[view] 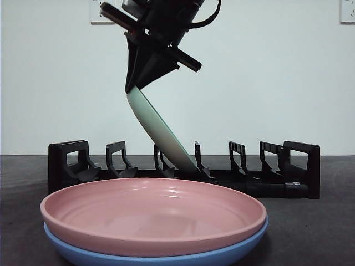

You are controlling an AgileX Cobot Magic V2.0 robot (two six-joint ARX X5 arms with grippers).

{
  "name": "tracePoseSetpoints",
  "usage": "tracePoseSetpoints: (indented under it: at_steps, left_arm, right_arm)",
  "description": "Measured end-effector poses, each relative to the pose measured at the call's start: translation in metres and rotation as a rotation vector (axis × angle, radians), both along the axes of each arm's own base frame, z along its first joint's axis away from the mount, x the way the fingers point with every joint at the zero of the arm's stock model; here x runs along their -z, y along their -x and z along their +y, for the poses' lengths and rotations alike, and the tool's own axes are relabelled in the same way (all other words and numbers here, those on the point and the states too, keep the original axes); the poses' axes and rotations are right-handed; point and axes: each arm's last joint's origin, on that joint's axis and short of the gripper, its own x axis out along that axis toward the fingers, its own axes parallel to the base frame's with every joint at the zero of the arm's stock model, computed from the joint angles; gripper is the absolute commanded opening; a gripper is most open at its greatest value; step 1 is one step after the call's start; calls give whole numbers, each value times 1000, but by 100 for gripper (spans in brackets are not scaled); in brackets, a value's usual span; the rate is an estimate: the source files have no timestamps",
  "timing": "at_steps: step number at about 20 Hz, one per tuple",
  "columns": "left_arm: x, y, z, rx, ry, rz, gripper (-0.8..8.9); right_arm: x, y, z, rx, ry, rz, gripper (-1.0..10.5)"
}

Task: Place the plate

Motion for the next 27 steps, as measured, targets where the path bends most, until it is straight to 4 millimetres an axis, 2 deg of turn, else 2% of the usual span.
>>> tracePoseSetpoints:
  at_steps: [3,9,11,14,17,20,27]
  left_arm:
    - [0,0,0,0,2,-5,377]
    - [-4,-3,-1,-1,23,-51,377]
    - [-5,-4,-2,-3,30,-62,377]
    - [-6,-4,-2,-5,35,-69,377]
    - [-6,-4,-2,-24,57,-60,377]
    - [-6,-4,-2,-37,73,-55,377]
    - [-6,-4,-2,-54,91,-48,377]
  right_arm:
    - [-28,4,-2,-27,-42,-41,16]
    - [-112,34,-27,-102,-109,-219,16]
    - [-130,49,-38,-141,-110,-275,16]
    - [-145,79,-52,-221,-67,-302,16]
    - [-140,103,-60,-274,-50,-340,16]
    - [-120,129,-73,-293,-27,-389,16]
    - [-67,204,-123,-331,91,-467,16]
